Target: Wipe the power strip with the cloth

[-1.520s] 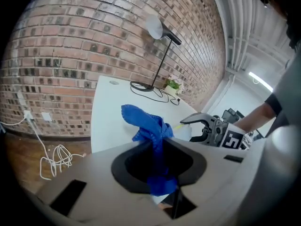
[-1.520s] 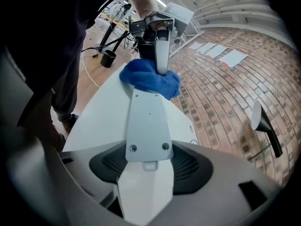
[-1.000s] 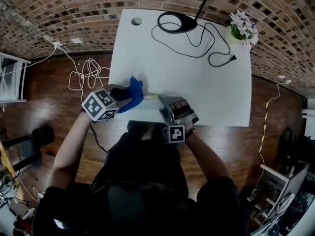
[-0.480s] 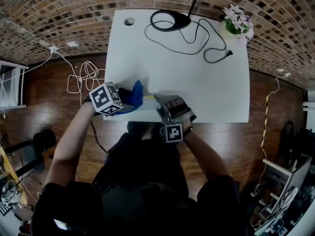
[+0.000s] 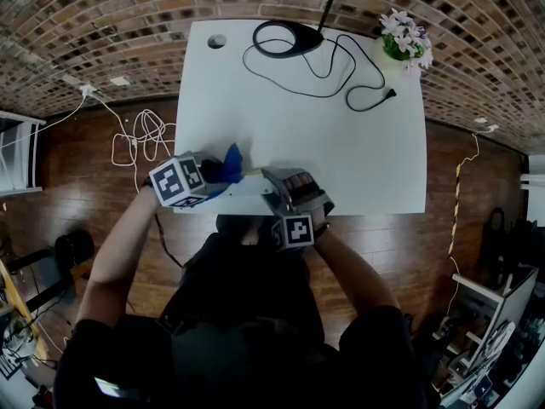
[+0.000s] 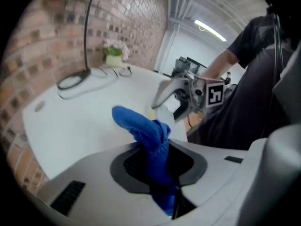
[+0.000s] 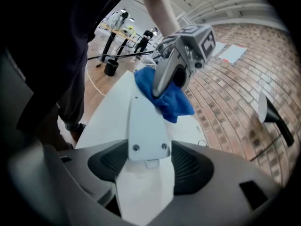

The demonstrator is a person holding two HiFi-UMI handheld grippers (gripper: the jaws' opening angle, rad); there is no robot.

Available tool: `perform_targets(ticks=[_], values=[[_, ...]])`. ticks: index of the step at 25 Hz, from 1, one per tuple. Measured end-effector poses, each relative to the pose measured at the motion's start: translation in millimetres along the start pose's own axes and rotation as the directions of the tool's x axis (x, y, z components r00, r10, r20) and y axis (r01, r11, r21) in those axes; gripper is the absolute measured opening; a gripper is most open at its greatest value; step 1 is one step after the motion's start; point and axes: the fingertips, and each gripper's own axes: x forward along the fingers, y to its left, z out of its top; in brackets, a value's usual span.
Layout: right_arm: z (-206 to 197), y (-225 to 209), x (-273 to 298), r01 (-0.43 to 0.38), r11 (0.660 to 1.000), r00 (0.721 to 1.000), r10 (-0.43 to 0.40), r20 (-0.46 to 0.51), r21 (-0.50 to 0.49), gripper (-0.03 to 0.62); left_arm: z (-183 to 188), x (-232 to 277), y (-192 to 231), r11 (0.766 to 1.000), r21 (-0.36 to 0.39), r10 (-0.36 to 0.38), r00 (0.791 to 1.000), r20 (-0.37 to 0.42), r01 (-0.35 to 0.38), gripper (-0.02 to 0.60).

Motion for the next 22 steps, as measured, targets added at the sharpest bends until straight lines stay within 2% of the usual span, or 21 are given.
perform_targets(ticks=[1,2,3,4,5,7,9,11,12,13,15,16,17,20,22], values=[[-2,1,0,-0.006,1.000,1.000,0.005,0.003,0.018,0.313,7,-5,0,0.999,0.022,0.024,1.000,0.009,-0.024,0.085],[-3,2,-1,-0.012,1.000,1.000,0.012,0.001,0.015,0.310,9,-7,-5,0.999,0.051,0.020,1.000,-0.022,-0.019,0.086],[-4,5,0,-0.017,1.000,1.000,0.017,-0.006,-0.004,0.218,4,-4,-12,0.996,0.087,0.005,0.997,-0.079,0.002,0.086],[-4,7,1,-0.022,1.000,1.000,0.021,-0.011,-0.020,0.153,-2,2,-16,0.994,0.111,-0.004,0.993,-0.118,0.017,0.087],[-4,8,2,-0.028,1.000,1.000,0.027,-0.008,-0.013,0.149,-5,6,-15,0.995,0.094,-0.008,0.993,-0.114,0.018,0.094],[-3,7,4,-0.041,0.997,0.999,0.039,0.032,0.063,0.185,-3,2,-4,0.999,-0.039,0.000,1.000,-0.014,-0.001,0.103],[-2,9,3,-0.083,0.984,0.994,0.071,0.082,0.157,0.215,-6,-5,7,0.989,-0.146,0.025,0.999,0.045,-0.018,0.107],[-4,13,-1,-0.151,0.948,0.985,0.120,0.122,0.280,0.268,-16,-4,11,0.980,-0.198,0.029,0.998,0.054,-0.018,0.107],[-3,10,-2,-0.178,0.920,0.981,0.136,0.142,0.349,0.275,-19,-3,11,0.974,-0.224,0.029,0.997,0.070,-0.013,0.107],[0,4,-1,-0.203,0.886,0.975,0.144,0.168,0.417,0.323,-20,-4,12,0.969,-0.249,0.035,0.995,0.091,-0.011,0.107],[10,-11,4,-0.272,0.814,0.956,0.171,0.236,0.512,0.347,-20,-5,12,0.964,-0.264,0.051,0.992,0.114,-0.019,0.107],[15,-14,10,-0.320,0.791,0.942,0.209,0.262,0.521,0.371,-20,-5,12,0.965,-0.262,0.054,0.992,0.114,-0.022,0.107],[19,-12,17,-0.372,0.782,0.925,0.267,0.270,0.501,0.374,-20,-5,11,0.966,-0.257,0.052,0.992,0.111,-0.022,0.107],[25,10,37,-0.512,0.778,0.859,0.462,0.220,0.363,0.374,-21,-3,7,0.968,-0.252,0.043,0.993,0.105,-0.016,0.107],[29,20,40,-0.578,0.755,0.816,0.542,0.200,0.310,0.350,-19,-3,6,0.965,-0.260,0.047,0.992,0.114,-0.016,0.107]])
